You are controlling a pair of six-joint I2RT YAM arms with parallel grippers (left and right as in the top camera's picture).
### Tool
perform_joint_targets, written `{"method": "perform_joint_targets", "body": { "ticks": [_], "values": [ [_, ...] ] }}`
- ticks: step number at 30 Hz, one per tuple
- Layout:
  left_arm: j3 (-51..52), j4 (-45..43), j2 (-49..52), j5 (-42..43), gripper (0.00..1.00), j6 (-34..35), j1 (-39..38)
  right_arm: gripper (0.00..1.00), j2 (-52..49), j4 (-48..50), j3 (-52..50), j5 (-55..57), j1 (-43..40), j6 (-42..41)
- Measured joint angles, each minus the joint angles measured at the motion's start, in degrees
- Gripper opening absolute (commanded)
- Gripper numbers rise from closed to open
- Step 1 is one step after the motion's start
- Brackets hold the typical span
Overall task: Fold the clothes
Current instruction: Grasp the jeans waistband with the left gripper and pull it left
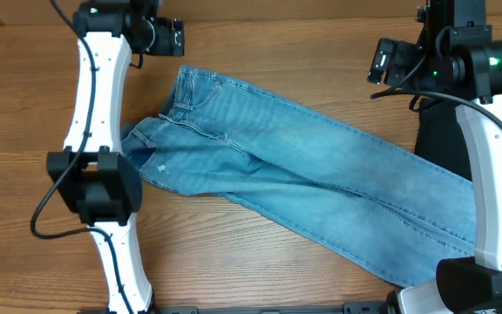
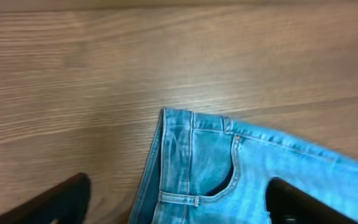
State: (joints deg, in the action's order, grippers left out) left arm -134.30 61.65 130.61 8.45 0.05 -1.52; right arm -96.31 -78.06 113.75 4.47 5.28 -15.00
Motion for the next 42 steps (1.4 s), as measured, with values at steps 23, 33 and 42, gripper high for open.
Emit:
{"method": "perform_joint_targets", "body": {
  "ticks": [23, 33, 42],
  "values": [
    [2.71, -10.64, 14.97, 5.53, 0.64, -2.82, 0.00, 1.00, 0.00, -0.02, 0.00, 0.00, 0.00, 0.02],
    [5.38, -11.52, 15.45, 5.51, 0.47, -3.26, 0.00, 1.00, 0.00, -0.04, 0.00, 0.00, 0.00, 0.02],
    [5.38, -10.71, 15.45, 5.49, 0.11, -2.73, 0.00, 1.00, 0.00, -0.02, 0.00, -0.02, 0.00, 0.02]
  ]
}}
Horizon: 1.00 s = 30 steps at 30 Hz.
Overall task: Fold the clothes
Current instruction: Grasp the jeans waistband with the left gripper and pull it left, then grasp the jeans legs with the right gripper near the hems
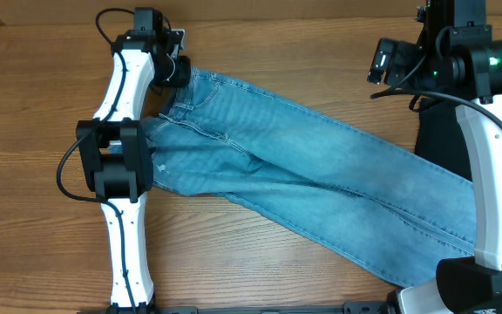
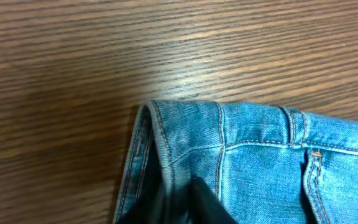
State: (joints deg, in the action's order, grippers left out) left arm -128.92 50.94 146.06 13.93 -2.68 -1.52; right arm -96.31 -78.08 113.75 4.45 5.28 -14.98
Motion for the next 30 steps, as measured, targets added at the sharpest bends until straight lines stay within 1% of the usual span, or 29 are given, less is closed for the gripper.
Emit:
{"method": "perform_joint_targets", "body": {
  "ticks": [1, 6, 8, 11, 12, 14, 17, 18, 20, 25, 28, 30],
  "values": [
    [0.00, 0.00, 0.00, -0.02, 0.04, 0.00, 0.00, 1.00, 0.00, 0.02, 0.00, 0.00, 0.00, -0.02],
    [-0.79, 0.26, 0.04, 1.62, 0.04, 1.68, 0.00, 1.00, 0.00, 0.00, 0.00, 0.00, 0.00, 0.00],
    [-6.16, 0.59, 0.50, 5.09, 0.04, 3.10, 0.11, 1.00, 0.00, 0.02, 0.00, 0.00, 0.00, 0.02],
    [-16.11, -0.55, 0.52, 6.88, 0.04, 3.85, 0.17, 1.00, 0.00, -0.02, 0.00, 0.00, 0.00, -0.02],
    [-17.81, -1.31, 0.50, 6.45, 0.04, 3.89, 0.46, 1.00, 0.00, -0.02, 0.00, 0.02, 0.00, -0.02],
    [-17.90, -1.25, 0.50, 4.42, 0.04, 4.02, 0.94, 1.00, 0.00, 0.02, 0.00, 0.02, 0.00, -0.02],
    [-17.90, -1.51, 0.55, -1.20, 0.04, 4.02, 2.58, 1.00, 0.00, 0.02, 0.00, 0.00, 0.00, -0.04],
    [-17.86, -1.64, 0.55, -5.33, 0.04, 4.02, 3.56, 1.00, 0.00, 0.00, 0.00, 0.02, 0.00, 0.00],
    [-17.77, -2.16, 0.55, -7.89, 0.04, 4.02, 5.42, 1.00, 0.00, 0.00, 0.00, 0.00, 0.00, 0.00],
    [-17.68, -1.25, 1.44, -11.65, 0.04, 4.57, 13.40, 1.00, 0.00, 0.02, 0.00, 0.02, 0.00, 0.00],
    [-17.64, 0.98, 3.37, -12.52, 0.04, 8.37, 19.87, 1.00, 0.00, 0.00, 0.00, 0.02, 0.00, 0.00],
    [-17.57, 1.79, 3.50, -12.92, 0.04, 9.22, 22.73, 1.00, 0.00, 0.00, 0.00, 0.00, 0.00, 0.00]
  ]
}}
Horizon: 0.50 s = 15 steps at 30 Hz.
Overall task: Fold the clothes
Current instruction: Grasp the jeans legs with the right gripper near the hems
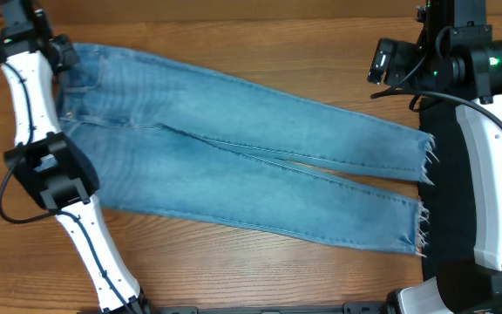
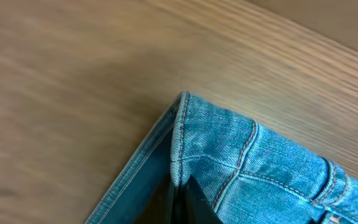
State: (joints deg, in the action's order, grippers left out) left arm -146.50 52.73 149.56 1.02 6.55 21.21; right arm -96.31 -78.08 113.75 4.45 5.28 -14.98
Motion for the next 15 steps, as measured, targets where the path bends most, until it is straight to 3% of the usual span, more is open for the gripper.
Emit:
{"method": "perform_joint_targets", "body": {
  "ticks": [1, 2, 4, 6, 9, 10, 11, 14, 15],
  "values": [
    [0.00, 0.26, 0.00, -0.22, 0.09, 0.46, 0.83, 1.00, 0.00, 0.02, 0.00, 0.00, 0.00, -0.02],
    [0.00, 0.92, 0.00, -0.44, 0.49, 0.70, 1.42, 1.00, 0.00, 0.00, 0.00, 0.00, 0.00, 0.00],
    [0.00, 1.38, 0.00, -0.48, 0.79, 1.09, 1.49, 1.00, 0.00, -0.02, 0.00, 0.02, 0.00, -0.02],
    [0.00, 1.55, 0.00, -0.48, 1.00, 1.18, 1.38, 1.00, 0.00, 0.00, 0.00, 0.00, 0.00, 0.00],
    [-0.02, 3.04, -0.04, -0.17, 1.00, 1.60, 1.38, 1.00, 0.00, 0.76, 0.00, 0.02, 0.00, -0.02],
    [-0.02, 3.82, -0.44, -0.15, 1.00, 2.16, 1.38, 1.00, 0.00, 4.96, -0.02, 0.00, 0.00, -0.02],
    [-0.02, 5.75, -1.97, 0.00, 0.93, 3.41, 1.38, 1.00, 0.00, 6.51, -0.02, 0.02, 0.00, 0.02],
    [-0.02, 13.66, -11.19, 0.94, 0.09, 7.04, 1.25, 1.00, 0.00, 6.95, -0.02, -0.02, 0.00, -0.02],
    [-0.02, 17.33, -15.43, 1.64, 0.04, 7.54, 1.07, 1.00, 0.00, 6.93, -0.02, 0.00, 0.00, 0.00]
  ]
}}
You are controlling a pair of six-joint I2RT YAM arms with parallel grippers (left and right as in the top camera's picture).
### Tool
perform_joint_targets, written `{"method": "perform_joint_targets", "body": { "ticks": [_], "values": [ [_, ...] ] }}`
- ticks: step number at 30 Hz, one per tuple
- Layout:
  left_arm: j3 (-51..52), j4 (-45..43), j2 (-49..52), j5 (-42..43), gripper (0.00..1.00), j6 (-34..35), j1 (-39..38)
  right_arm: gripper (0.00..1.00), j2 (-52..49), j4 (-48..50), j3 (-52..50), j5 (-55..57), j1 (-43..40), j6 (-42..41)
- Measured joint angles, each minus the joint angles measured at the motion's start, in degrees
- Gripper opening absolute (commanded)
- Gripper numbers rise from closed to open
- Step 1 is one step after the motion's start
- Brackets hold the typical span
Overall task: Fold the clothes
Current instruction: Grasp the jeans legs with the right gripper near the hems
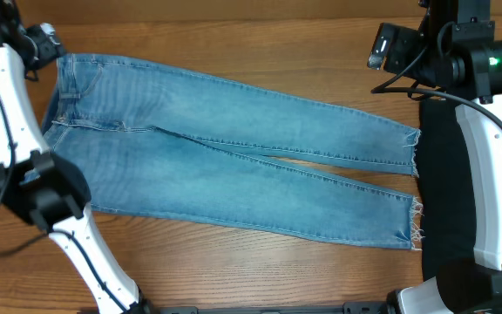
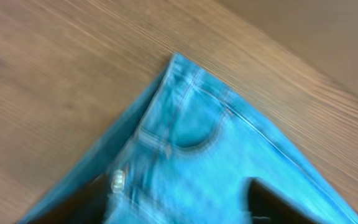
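A pair of blue jeans (image 1: 234,148) lies spread flat across the wooden table, waist at the far left, frayed hems at the right. Its two legs lie side by side. My left gripper (image 1: 47,41) hovers at the waistband's upper left corner. In the left wrist view, which is blurred, the waistband corner and pocket (image 2: 191,137) lie below the left gripper (image 2: 173,208), and its dark fingers (image 2: 272,199) stand wide apart with nothing held. My right gripper (image 1: 389,51) sits high at the back right, off the cloth; its jaws are not visible.
A black mat (image 1: 447,192) covers the table's right side under the right arm, touching the jeans' hems. Bare wood (image 1: 234,270) shows in front of the jeans and along the back edge. The left arm's white links run down the left side.
The left gripper has let go of the waistband corner and now stands open just above it. The jeans lie slightly further left, with the hems pulled back from the black mat.
First the jeans lay bunched and slanted, hems off the right edge, with my left gripper open above the waistband. Then it was shut on the waistband corner. Later the jeans lay stretched out with the waist at far left, still gripped. Now they rest flat and released.
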State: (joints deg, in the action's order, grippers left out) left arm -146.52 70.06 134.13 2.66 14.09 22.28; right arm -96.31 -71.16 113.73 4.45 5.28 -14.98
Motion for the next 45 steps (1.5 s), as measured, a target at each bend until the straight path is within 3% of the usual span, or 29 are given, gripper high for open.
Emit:
{"method": "perform_joint_targets", "body": {
  "ticks": [4, 5, 7, 8, 13, 16, 23, 27, 39, 45],
  "values": [
    [-1.97, 14.43, -11.06, 1.44, 0.04, 0.31, -3.28, 0.97, 0.00, 1.86, -0.02, -1.49, 0.00, 0.00],
    [-1.90, 16.33, -10.99, 1.62, 0.04, -0.66, -3.91, 0.80, 0.00, 0.83, -0.02, -2.54, 0.00, -0.02],
    [-0.04, 20.94, -10.05, 2.34, 0.04, -4.63, -5.57, 0.09, -0.11, -4.42, -0.55, -5.07, 0.02, -0.66],
    [1.05, 22.27, -9.40, 2.93, 0.04, -6.93, -6.60, 0.04, -0.35, -5.40, -1.73, -5.60, 0.00, -1.36],
    [5.95, 20.76, -8.96, 4.02, 0.04, -11.30, -10.84, 0.04, -7.06, 2.08, -17.22, -6.82, 0.00, -3.02],
    [12.17, 14.49, -8.96, 4.22, 0.04, -13.53, -12.98, 0.04, -8.90, 3.72, -21.92, -7.21, 0.00, -3.02],
    [25.62, 5.70, -8.94, 5.73, 0.04, -17.94, -14.71, 0.04, -13.51, 8.22, -21.90, -7.19, 0.00, -3.67],
    [26.05, 5.20, -8.94, 5.73, 0.04, -18.78, -14.82, 0.04, -23.21, 10.10, -21.94, -7.17, 0.00, -3.91],
    [26.08, 4.61, -8.94, 5.75, 0.04, -18.82, -14.82, 0.04, -29.33, 16.79, -21.29, -4.07, 0.00, -4.55],
    [26.08, 3.21, -8.94, 5.75, 0.04, -18.82, -14.82, 0.04, -32.35, 31.50, -19.26, -2.49, -0.04, -4.50]
  ]
}}
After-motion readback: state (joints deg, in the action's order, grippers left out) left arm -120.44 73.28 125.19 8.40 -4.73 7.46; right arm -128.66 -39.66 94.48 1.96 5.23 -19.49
